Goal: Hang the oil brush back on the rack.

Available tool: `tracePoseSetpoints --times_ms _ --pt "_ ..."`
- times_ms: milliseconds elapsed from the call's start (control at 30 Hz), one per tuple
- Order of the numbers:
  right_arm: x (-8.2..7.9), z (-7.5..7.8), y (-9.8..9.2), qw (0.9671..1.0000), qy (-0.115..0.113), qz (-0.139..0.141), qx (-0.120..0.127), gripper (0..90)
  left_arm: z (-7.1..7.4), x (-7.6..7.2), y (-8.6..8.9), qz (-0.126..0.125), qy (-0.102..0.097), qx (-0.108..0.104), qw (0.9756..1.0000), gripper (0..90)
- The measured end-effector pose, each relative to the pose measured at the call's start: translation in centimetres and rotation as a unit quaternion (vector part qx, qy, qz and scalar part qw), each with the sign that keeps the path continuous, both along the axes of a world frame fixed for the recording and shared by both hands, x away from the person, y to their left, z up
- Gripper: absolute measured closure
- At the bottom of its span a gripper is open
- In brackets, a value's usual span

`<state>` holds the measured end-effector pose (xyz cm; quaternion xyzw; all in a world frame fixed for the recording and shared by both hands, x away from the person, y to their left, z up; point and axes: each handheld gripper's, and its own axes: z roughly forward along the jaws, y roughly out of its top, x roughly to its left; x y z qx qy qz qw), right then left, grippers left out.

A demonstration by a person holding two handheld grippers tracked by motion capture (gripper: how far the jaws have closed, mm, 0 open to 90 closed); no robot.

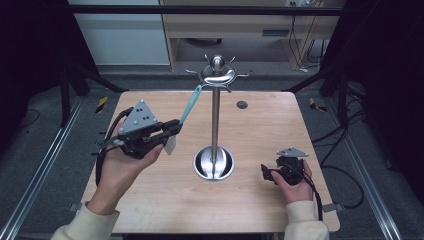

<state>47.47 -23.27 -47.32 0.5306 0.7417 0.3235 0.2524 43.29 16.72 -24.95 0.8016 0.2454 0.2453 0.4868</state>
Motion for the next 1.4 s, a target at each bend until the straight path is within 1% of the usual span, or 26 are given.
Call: tracePoseSetpoints --times_ms 233,267,333,433,500,667,833,1167,1333,1400 --pt "0.0 0.0 0.0 1.0 0.0 0.0 0.0 9.0 -0.1 0.1 -0.1 0.0 0.0 0.0 1.0 81.8" --pt "0.0 0.0 0.0 1.0 0.0 0.0 0.0 9.0 -0.2 0.1 -0.1 0.002 0.001 -0.005 1.0 81.8" --pt "0.0 0.0 0.0 1.0 0.0 0.0 -0.001 9.0 -0.4 0.2 -0.2 0.001 0.001 -0.005 1.0 81.8" --pt "0.0 0.0 0.0 1.0 -0.001 0.0 -0.001 9.0 -0.7 0.4 -0.4 0.001 0.004 -0.014 0.9999 81.8" --pt "0.0 0.0 0.0 1.0 0.0 0.0 -0.001 9.0 -0.8 0.5 -0.6 0.002 0.003 -0.015 0.9999 81.8" --pt "0.0 0.0 0.0 1.0 0.0 0.001 -0.002 9.0 -1.0 0.7 -1.0 0.005 0.0 -0.014 0.9999 81.7" --pt "0.0 0.0 0.0 1.0 0.0 0.0 0.001 9.0 -1.2 0.8 -1.2 0.007 0.0 -0.018 0.9998 81.7" --pt "0.0 0.0 0.0 1.0 0.0 0.001 0.0 9.0 -1.3 1.1 -1.6 0.006 0.002 -0.016 0.9999 81.3" --pt "0.0 0.0 0.0 1.0 0.0 0.0 0.001 9.0 -1.3 1.3 -1.6 0.007 0.006 -0.019 0.9998 79.0" --pt "0.0 0.0 0.0 1.0 -0.002 0.001 -0.001 9.0 -1.3 1.4 -1.5 0.008 0.006 -0.022 0.9997 75.8"
